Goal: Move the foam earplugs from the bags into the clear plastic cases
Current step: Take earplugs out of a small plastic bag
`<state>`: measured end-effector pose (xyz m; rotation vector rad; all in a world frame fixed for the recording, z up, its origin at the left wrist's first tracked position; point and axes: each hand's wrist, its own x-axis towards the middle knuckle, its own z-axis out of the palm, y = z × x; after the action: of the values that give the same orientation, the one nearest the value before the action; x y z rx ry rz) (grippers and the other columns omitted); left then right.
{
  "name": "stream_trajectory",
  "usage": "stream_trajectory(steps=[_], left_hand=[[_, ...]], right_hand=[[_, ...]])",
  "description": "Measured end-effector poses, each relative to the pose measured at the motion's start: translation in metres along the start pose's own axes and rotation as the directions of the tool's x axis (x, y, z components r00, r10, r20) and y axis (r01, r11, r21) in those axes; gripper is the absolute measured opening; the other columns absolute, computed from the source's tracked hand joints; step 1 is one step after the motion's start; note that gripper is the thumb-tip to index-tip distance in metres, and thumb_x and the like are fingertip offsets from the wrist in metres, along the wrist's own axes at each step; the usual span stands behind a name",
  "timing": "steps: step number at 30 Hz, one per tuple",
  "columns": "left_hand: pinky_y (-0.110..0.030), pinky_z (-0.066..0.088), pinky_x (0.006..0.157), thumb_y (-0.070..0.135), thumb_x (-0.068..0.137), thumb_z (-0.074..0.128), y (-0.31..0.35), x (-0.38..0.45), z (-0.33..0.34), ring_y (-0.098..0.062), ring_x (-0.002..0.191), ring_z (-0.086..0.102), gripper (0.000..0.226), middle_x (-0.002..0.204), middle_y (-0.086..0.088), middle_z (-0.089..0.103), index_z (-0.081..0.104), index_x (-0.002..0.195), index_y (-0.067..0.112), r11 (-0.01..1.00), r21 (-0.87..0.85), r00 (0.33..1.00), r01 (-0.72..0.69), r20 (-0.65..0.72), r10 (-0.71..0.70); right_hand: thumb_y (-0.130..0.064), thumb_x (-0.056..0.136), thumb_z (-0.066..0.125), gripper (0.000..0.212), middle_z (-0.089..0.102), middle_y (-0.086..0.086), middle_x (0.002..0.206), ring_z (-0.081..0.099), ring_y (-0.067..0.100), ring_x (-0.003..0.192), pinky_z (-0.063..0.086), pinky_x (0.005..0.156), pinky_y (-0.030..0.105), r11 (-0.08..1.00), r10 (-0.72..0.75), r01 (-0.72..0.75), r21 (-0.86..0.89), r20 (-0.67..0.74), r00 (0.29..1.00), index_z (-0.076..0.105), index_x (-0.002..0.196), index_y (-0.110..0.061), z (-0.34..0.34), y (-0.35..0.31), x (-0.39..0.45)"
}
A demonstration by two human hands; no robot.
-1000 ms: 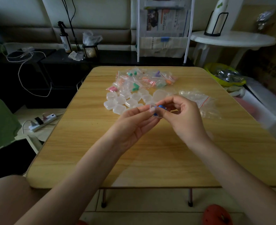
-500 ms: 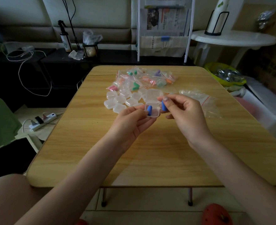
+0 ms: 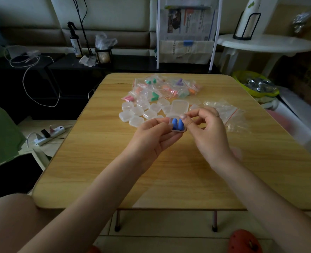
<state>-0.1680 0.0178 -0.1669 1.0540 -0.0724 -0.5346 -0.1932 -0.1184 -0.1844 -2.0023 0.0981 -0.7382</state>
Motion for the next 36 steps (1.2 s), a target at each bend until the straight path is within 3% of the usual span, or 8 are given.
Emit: stream_trajectory(steps=[5, 9, 11, 15, 21, 24, 30, 36], left_hand=[[-0.024, 0.058, 0.075, -0.006, 0.094, 0.042, 0.000, -0.002, 0.002, -0.019, 0.082, 0.070, 0.018, 0.090, -0.018, 0.070, 0.058, 0.102, -0.005, 0.999, -0.018, 0.999, 0.040, 0.016, -0.040], [-0.025, 0.057, 0.077, -0.004, 0.095, 0.045, 0.000, -0.001, -0.001, -0.023, 0.092, 0.069, 0.016, 0.097, -0.021, 0.070, 0.058, 0.104, -0.007, 0.998, -0.011, 0.998, 0.064, 0.009, -0.064], [-0.025, 0.057, 0.077, -0.004, 0.094, 0.046, 0.001, 0.000, -0.002, -0.025, 0.093, 0.069, 0.014, 0.095, -0.021, 0.070, 0.058, 0.101, -0.005, 0.998, -0.008, 0.998, 0.065, 0.002, -0.065], [-0.027, 0.058, 0.077, 0.003, 0.097, 0.045, 0.001, 0.003, -0.005, -0.026, 0.092, 0.069, 0.018, 0.099, -0.024, 0.069, 0.056, 0.105, -0.009, 0.995, -0.061, 0.997, 0.078, -0.015, -0.079], [-0.026, 0.055, 0.082, 0.008, 0.092, 0.053, 0.000, 0.003, -0.009, -0.019, 0.084, 0.069, 0.016, 0.093, -0.019, 0.070, 0.064, 0.094, -0.004, 0.997, -0.029, 0.996, 0.077, 0.045, -0.075], [-0.025, 0.057, 0.076, -0.004, 0.089, 0.052, 0.000, 0.003, -0.010, -0.017, 0.074, 0.070, 0.012, 0.084, -0.015, 0.070, 0.063, 0.088, -0.001, 0.999, -0.004, 0.998, 0.049, 0.033, -0.049], [-0.026, 0.057, 0.073, 0.005, 0.092, 0.052, -0.001, 0.004, -0.011, -0.016, 0.072, 0.069, 0.014, 0.089, -0.014, 0.072, 0.061, 0.102, -0.001, 0.994, 0.101, 0.998, 0.047, 0.033, -0.050], [-0.026, 0.057, 0.071, 0.007, 0.091, 0.055, -0.003, 0.005, -0.014, -0.015, 0.070, 0.069, 0.014, 0.090, -0.016, 0.072, 0.063, 0.100, -0.001, 0.992, 0.095, 0.996, 0.081, 0.017, -0.083]], right_hand=[[-0.017, 0.088, 0.066, 0.022, 0.054, -0.008, 0.097, 0.054, 0.004, 0.075, 0.043, 0.066, 0.010, 0.992, 0.034, -0.035, 0.125, 0.014, 0.999, 0.047, 0.088, -0.028, -0.001, -0.003, 0.000], [-0.019, 0.098, 0.050, 0.005, 0.058, -0.009, 0.094, 0.060, 0.003, 0.076, 0.048, 0.061, 0.018, 0.965, 0.083, -0.099, 0.244, 0.076, 0.994, 0.051, 0.100, -0.023, -0.004, -0.003, 0.003], [-0.021, 0.100, 0.045, 0.013, 0.061, -0.004, 0.095, 0.060, 0.003, 0.079, 0.048, 0.064, 0.017, 0.966, 0.067, -0.092, 0.243, 0.112, 0.991, 0.056, 0.106, -0.023, -0.007, -0.002, 0.004], [-0.019, 0.100, 0.045, 0.022, 0.066, -0.008, 0.092, 0.059, 0.001, 0.084, 0.042, 0.071, 0.008, 0.978, -0.008, -0.027, 0.205, 0.170, 0.985, 0.066, 0.095, -0.022, -0.011, 0.000, 0.007], [-0.011, 0.091, 0.061, 0.021, 0.064, -0.001, 0.099, 0.057, -0.002, 0.096, 0.046, 0.077, 0.018, 0.990, -0.108, 0.079, 0.115, 0.277, 0.955, 0.068, 0.072, -0.018, -0.011, 0.005, 0.005], [-0.013, 0.084, 0.070, 0.011, 0.063, -0.003, 0.103, 0.061, 0.006, 0.091, 0.048, 0.070, 0.021, 0.990, -0.085, 0.044, 0.137, 0.307, 0.948, 0.061, 0.082, -0.018, -0.009, 0.008, 0.005], [-0.022, 0.077, 0.076, 0.047, 0.057, -0.021, 0.114, 0.054, -0.003, 0.100, 0.048, 0.080, 0.018, 0.990, -0.107, 0.133, -0.036, 0.411, 0.905, 0.054, 0.119, -0.029, -0.011, 0.008, 0.003], [-0.026, 0.078, 0.075, 0.047, 0.062, -0.008, 0.116, 0.056, 0.008, 0.099, 0.048, 0.083, 0.026, 0.964, -0.146, 0.221, -0.150, 0.394, 0.907, 0.060, 0.122, -0.029, -0.009, 0.013, 0.002]])
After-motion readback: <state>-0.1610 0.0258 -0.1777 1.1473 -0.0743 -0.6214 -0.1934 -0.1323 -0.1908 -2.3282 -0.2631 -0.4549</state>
